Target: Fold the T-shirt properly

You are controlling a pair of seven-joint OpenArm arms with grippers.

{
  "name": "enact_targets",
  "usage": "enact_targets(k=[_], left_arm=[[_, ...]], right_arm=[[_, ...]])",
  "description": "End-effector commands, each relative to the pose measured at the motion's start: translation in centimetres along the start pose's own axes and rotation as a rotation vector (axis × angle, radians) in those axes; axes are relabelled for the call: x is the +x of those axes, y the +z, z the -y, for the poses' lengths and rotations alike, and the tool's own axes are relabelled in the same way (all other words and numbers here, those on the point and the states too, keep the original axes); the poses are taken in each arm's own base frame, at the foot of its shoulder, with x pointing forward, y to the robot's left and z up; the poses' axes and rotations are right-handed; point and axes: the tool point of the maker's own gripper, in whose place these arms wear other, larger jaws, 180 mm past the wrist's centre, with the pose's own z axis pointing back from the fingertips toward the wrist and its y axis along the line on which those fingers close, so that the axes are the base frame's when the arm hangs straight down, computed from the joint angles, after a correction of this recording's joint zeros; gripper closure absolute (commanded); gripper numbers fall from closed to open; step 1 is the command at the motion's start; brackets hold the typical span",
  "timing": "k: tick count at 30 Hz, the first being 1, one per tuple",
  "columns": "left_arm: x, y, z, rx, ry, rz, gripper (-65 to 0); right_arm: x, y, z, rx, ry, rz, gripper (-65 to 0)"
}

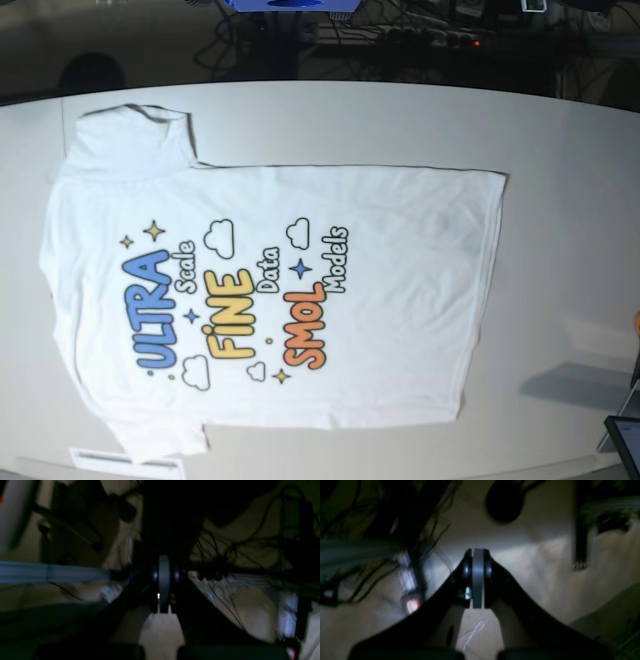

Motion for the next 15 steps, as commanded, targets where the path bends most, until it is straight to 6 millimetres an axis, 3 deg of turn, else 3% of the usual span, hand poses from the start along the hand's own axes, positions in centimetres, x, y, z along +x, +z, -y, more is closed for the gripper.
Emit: enact_targets(k=[1, 5, 10, 12, 15], left_arm=[[1.6, 0.4, -1.3, 0.021, -0.023, 0.059, 0.0], [5.5, 0.7, -3.1, 0.062, -0.043, 0.174, 0.0], [11.7, 0.7, -3.3, 0.072, -0.050, 0.328, 0.0], [13.9, 0.9, -3.2, 0.071, -0.052, 0.385, 0.0], [17.6, 1.1, -3.0, 0.075, -0.030, 0.484, 0.0]], right_arm=[[1.0, 0.8, 1.1, -0.021, 0.009, 0.036, 0.0], [6.0, 1.1, 3.1, -0.072, 0.017, 0.162, 0.0], [12.5, 1.7, 5.2, -0.138, 0.017, 0.272, 0.0], [14.8, 1.7, 5.1, -0.125, 0.014, 0.288, 0.0], [18.0, 1.2, 3.2, -0.024, 0.034, 0.336, 0.0]])
